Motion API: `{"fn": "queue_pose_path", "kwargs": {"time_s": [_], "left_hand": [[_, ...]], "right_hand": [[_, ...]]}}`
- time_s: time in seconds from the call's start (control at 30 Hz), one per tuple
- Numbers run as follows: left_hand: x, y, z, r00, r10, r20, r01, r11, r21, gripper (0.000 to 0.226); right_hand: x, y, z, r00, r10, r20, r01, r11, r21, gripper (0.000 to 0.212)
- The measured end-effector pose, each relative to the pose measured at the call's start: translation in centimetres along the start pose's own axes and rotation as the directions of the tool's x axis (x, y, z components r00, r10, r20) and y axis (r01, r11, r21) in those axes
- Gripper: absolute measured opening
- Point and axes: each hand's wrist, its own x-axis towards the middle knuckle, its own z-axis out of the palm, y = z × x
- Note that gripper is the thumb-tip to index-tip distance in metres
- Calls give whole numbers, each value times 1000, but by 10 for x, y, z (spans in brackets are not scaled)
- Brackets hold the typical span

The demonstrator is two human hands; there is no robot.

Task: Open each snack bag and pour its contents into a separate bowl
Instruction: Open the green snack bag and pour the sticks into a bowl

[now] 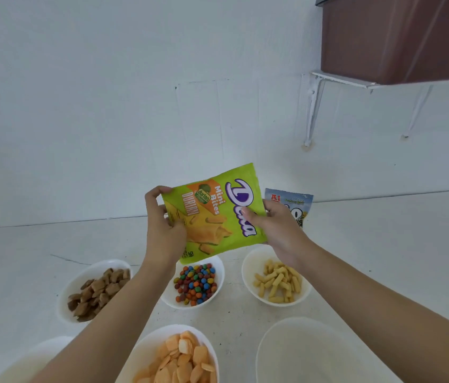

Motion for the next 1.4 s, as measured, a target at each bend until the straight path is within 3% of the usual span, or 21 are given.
{"fn": "queue_pose_path", "kwargs": {"time_s": [0.13,0.2,0.3,0.37,0.47,0.57,0.8,0.93,1.2,1.4], "left_hand": [[-5,-7,-30,988,-49,145,35,995,93,88],[-4,-8,-45,979,-61,194,16,973,228,82],[-1,-6,-71,990,-73,117,18,910,415,39],[-1,1,-90,993,-94,70,40,836,547,14],[-9,11,-121,990,-119,79,40,762,647,43],[-26,24,-154,998,-58,21,32,778,627,40],[-77,44,-258,964,134,-228,-11,881,472,12],[-124,55,-343,929,200,-312,37,788,615,17],[-260,47,-486,861,145,-488,270,682,679,11],[-369,-4,-545,817,-45,-575,501,548,670,12]], "right_hand": [[6,-6,19,989,-147,9,144,949,-280,11],[10,-11,31,979,-205,20,197,905,-376,21],[18,-22,55,965,-259,37,251,876,-412,39],[21,-30,76,953,-297,61,293,855,-428,29],[19,-39,116,925,-351,145,377,798,-471,17],[9,-46,161,873,-393,289,488,705,-515,12],[-39,-47,288,693,-378,613,689,596,-411,2],[-89,-41,370,599,-354,718,729,613,-306,5],[-212,5,495,452,-261,853,699,698,-157,4],[-304,85,552,332,-113,937,654,743,-142,11]]}}
